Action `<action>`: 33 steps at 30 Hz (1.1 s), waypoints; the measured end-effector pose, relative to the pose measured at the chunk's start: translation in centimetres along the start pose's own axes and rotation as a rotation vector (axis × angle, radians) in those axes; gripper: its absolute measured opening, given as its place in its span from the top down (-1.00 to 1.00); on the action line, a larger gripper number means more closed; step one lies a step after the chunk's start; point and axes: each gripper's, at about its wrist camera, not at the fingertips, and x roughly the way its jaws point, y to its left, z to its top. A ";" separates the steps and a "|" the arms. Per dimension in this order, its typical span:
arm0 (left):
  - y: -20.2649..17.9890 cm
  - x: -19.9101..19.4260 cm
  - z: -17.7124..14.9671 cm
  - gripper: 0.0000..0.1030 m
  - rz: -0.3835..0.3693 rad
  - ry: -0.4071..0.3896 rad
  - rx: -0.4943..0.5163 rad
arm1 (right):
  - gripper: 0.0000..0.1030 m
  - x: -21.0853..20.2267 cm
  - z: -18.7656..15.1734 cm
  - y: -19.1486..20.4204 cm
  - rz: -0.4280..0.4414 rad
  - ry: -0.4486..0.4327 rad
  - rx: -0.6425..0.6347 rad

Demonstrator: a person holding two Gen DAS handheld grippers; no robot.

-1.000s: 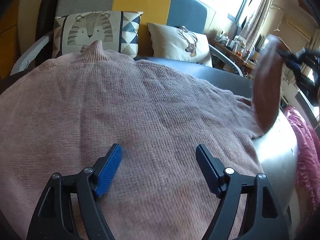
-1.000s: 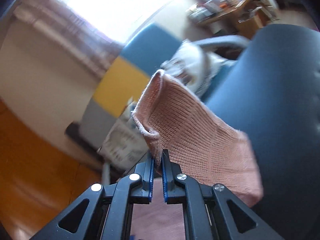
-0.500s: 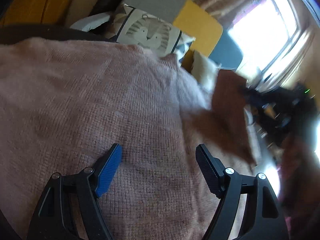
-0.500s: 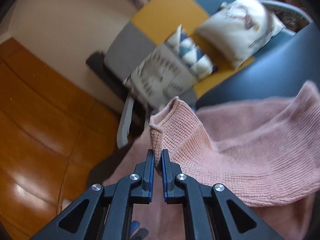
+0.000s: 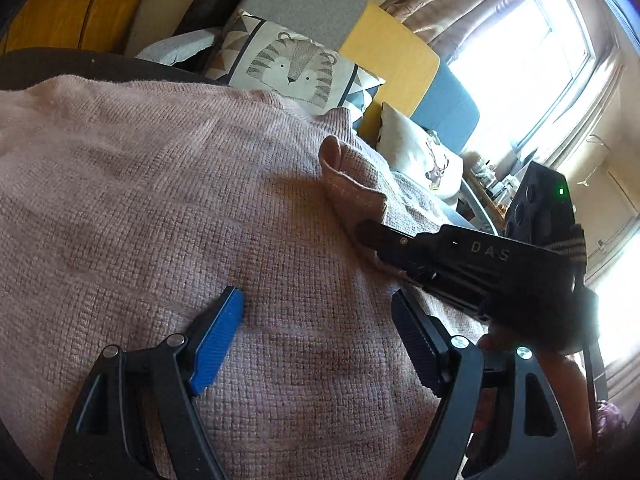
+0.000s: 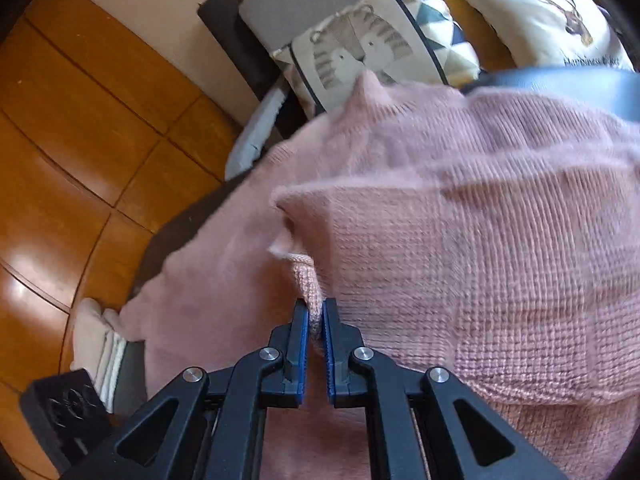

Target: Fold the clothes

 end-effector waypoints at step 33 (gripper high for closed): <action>-4.1 9.0 3.0 -0.44 0.267 0.067 0.302 | 0.78 -15.9 -11.4 -13.3 -0.139 -0.513 0.411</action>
